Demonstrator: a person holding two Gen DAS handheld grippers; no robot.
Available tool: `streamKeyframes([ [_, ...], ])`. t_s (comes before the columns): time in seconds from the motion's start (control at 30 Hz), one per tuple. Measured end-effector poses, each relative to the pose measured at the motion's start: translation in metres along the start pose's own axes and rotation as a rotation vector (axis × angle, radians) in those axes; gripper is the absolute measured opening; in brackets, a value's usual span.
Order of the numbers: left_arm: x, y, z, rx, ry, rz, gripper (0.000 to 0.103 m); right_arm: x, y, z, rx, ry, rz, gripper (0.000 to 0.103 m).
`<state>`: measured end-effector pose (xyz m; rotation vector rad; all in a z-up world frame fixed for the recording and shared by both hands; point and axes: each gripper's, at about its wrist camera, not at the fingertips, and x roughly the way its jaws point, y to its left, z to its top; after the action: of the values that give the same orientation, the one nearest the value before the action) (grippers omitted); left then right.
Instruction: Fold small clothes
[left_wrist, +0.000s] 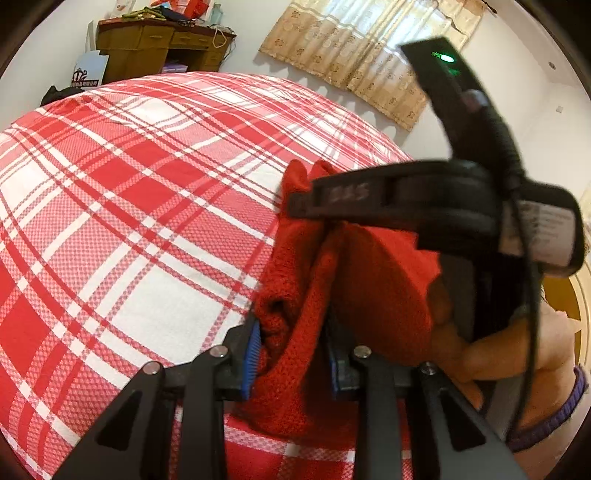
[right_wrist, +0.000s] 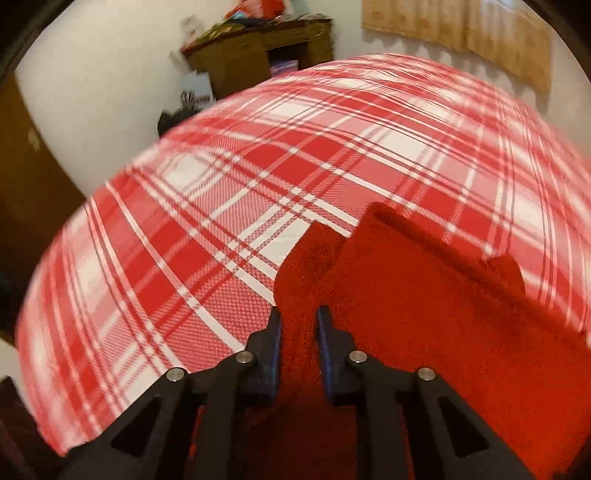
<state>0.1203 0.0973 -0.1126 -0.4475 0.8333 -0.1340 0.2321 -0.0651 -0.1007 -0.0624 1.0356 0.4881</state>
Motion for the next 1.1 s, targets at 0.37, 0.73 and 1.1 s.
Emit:
streamKeyframes([
  [0.37, -0.009, -0.059, -0.005, 0.202, -0.053, 0.13, 0.022, -0.068, -0.058, -0.026, 0.224, -0.104, 0.114, 0.015],
  [0.73, -0.021, -0.168, -0.025, 0.501, -0.124, 0.013, 0.021, -0.154, -0.153, -0.069, 0.341, -0.216, 0.04, 0.014],
  [1.1, -0.003, -0.244, -0.069, 0.63, -0.04, -0.07, 0.02, -0.18, -0.227, -0.117, 0.422, -0.235, -0.012, 0.014],
])
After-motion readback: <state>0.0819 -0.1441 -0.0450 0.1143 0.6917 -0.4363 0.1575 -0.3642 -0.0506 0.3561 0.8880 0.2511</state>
